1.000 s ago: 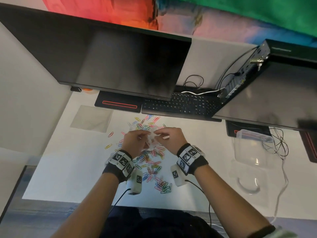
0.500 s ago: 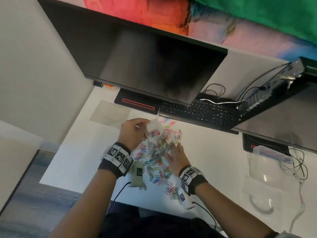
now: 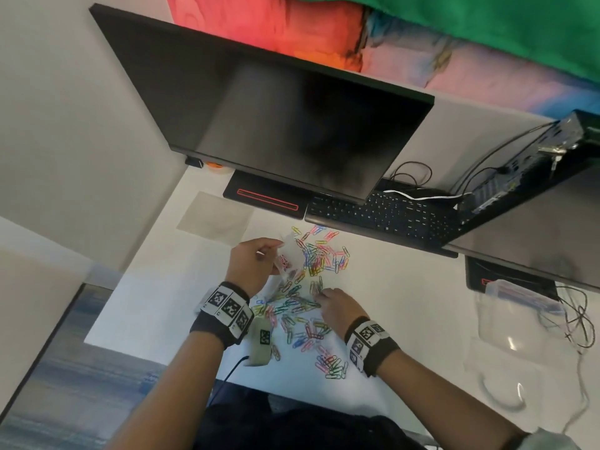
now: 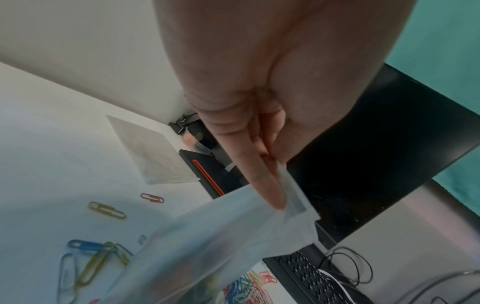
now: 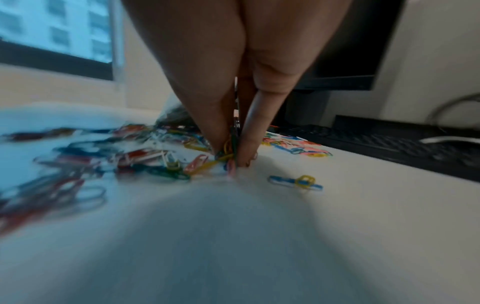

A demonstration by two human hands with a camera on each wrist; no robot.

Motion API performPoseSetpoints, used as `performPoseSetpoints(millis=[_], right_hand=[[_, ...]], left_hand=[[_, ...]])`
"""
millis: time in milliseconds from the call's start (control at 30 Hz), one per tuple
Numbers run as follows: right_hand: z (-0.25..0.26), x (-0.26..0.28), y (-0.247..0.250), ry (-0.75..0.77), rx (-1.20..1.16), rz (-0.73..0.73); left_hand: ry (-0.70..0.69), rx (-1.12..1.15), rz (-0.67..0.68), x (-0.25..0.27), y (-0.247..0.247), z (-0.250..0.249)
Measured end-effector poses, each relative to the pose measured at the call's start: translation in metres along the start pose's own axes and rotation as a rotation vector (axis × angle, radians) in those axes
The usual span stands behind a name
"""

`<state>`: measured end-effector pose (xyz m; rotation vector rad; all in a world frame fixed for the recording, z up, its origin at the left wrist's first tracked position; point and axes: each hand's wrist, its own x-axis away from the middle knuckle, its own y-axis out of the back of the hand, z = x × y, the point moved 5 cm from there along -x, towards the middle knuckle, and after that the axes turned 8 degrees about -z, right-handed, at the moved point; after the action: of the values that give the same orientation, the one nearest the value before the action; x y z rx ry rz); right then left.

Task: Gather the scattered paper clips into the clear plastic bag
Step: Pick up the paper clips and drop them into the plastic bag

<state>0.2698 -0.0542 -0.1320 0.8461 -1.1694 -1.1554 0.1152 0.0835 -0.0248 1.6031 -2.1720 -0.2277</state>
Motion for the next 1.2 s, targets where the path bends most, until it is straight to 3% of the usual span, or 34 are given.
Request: performPoseSetpoints(millis=[233,367,467,633,833,1000,1200], right_hand=[[-0.05,0.009,0.026,-0.532,-0.726,-0.33],[-0.059,0.014,0.062,-0.545,-1.018,-0.389],[-0.062,0.014,0.093,-0.457,-1.168,-0.417],[-0.052,0.014,0.12,-0.395,-1.402,-0.268],[-0.046,0.013,0.11,-0.48,-1.529,-0.201],[-0.044,0.007,0.093,-0.629,-1.259,-0.235],[-0.015,-0.01,0.094,-0.632,-1.124,-0.158]], left_hand=[[-0.075,-0.121,-0.001,0.017,-0.012,-0.011],[-0.118,-0.186,0.025,0.025,-0.025,-0.019],[-0.147,-0.26,0.035,0.025,-0.042,-0.024],[-0.148,-0.343,0.074,0.031,-0.072,-0.025],[-0.13,-0.286,0.128,0.034,-0.085,-0.025],[-0.087,-0.227,0.166,0.028,-0.082,-0.022],[-0.074,-0.173,0.206,0.026,-0.074,-0.025]])
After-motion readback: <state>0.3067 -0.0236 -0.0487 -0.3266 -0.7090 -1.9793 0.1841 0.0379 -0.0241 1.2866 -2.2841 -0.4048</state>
